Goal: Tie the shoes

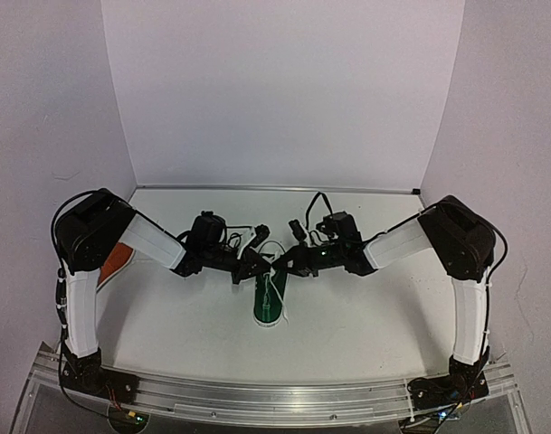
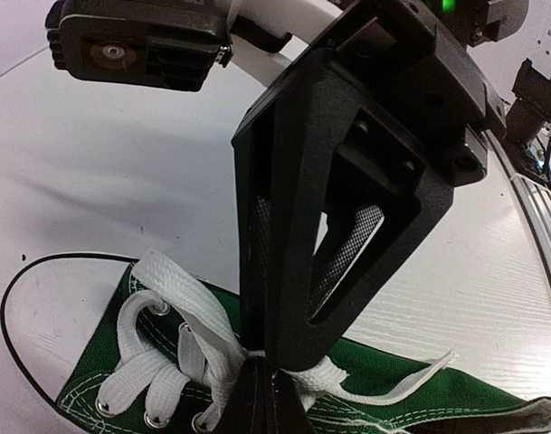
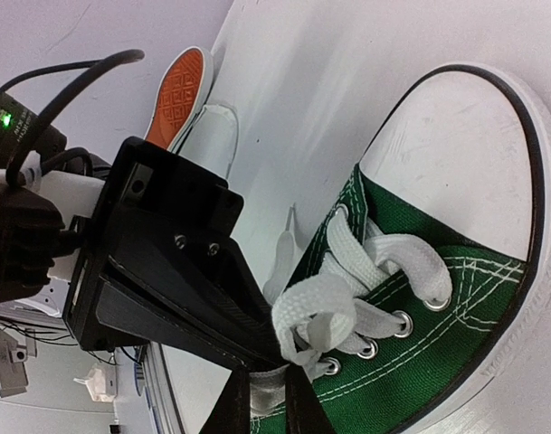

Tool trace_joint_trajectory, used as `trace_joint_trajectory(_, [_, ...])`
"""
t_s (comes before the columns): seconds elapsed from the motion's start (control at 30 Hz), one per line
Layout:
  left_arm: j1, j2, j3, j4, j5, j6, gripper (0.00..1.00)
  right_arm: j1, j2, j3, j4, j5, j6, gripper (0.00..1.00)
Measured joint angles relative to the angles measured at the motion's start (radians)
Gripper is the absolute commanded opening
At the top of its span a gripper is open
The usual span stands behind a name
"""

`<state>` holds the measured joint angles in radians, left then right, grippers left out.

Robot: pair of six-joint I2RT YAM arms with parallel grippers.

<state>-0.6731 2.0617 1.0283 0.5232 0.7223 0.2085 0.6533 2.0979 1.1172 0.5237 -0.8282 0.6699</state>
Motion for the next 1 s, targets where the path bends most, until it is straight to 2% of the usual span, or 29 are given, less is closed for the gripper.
trace_joint_trajectory(0.37, [0.009, 0.0, -0.002, 0.003, -0.001, -0.025, 0.0, -0.002, 0.052, -0.01, 0.123, -0.032, 0.084, 0.13])
trace_joint_trajectory(0.53, [0.011, 0.0, -0.005, 0.015, 0.0, -0.034, 0.0, -0.002, 0.063, -0.05, 0.207, -0.037, 0.141, 0.09])
trace_joint_trajectory(0.73, [0.011, 0.0, -0.006, 0.028, 0.0, -0.036, 0.0, 0.0, 0.079, -0.1, 0.294, -0.04, 0.215, 0.11])
trace_joint_trajectory(1.0, [0.011, 0.0, -0.006, 0.028, 0.0, -0.045, 0.0, 0.0, 0.135, -0.119, 0.474, -0.063, 0.337, 0.12])
